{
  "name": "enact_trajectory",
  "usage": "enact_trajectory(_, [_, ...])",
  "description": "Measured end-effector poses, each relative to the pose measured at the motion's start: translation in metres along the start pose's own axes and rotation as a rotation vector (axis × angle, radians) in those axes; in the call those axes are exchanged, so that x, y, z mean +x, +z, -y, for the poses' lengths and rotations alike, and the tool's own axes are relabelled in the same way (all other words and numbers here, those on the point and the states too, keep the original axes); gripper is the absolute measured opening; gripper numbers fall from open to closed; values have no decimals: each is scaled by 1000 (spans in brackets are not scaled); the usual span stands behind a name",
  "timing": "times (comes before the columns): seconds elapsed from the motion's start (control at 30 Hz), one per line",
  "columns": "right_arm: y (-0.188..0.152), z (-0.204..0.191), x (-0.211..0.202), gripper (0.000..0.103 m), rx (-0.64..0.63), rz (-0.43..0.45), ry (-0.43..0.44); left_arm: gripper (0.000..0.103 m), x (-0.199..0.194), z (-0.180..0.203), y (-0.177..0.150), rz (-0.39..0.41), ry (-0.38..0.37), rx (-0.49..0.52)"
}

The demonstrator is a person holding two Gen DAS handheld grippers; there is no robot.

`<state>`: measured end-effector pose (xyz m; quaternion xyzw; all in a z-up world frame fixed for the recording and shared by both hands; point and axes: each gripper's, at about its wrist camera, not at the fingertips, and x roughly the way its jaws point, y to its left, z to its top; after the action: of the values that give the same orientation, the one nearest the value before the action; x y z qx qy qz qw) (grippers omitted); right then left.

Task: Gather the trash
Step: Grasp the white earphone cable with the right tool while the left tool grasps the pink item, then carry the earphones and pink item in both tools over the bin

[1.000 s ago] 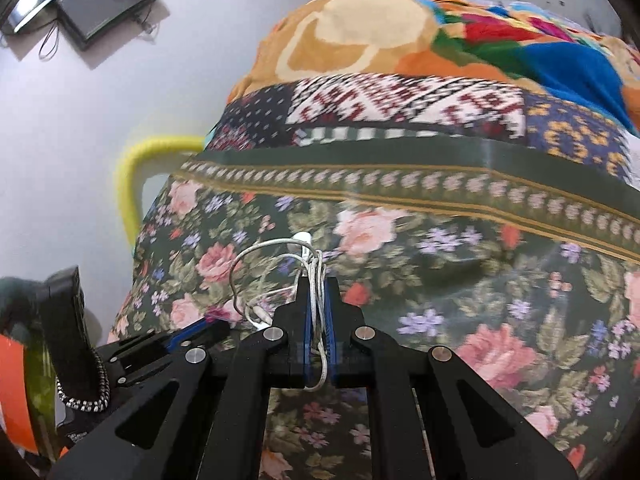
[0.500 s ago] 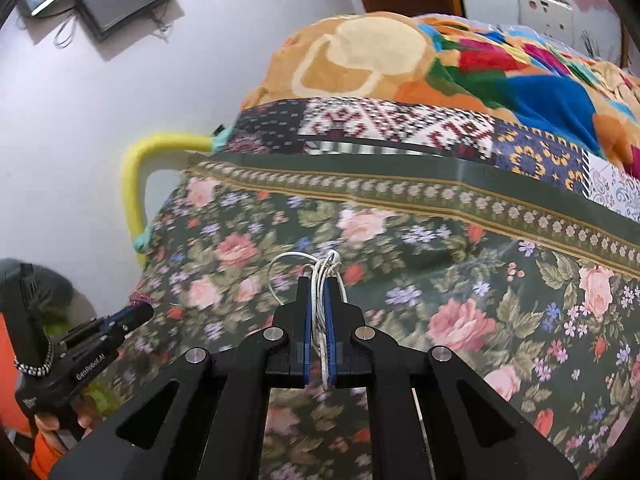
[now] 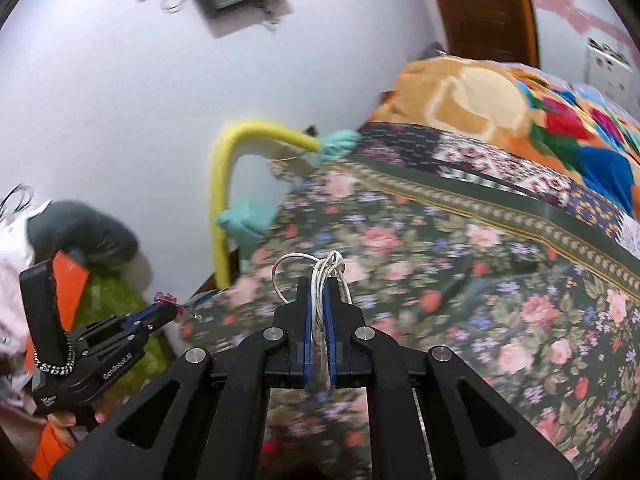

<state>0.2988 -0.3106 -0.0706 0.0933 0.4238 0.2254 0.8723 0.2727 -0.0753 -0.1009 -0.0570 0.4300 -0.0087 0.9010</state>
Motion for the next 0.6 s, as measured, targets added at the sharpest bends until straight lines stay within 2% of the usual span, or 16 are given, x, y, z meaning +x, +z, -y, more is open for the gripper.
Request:
enact_trajectory(0.37, [-38, -115, 8, 6, -173, -76, 162, 7, -75, -89, -69, 14, 124, -122])
enact_trajectory(0.6, [-70, -186, 27, 6, -293, -147, 250, 7, -103, -134, -121, -10, 196, -204])
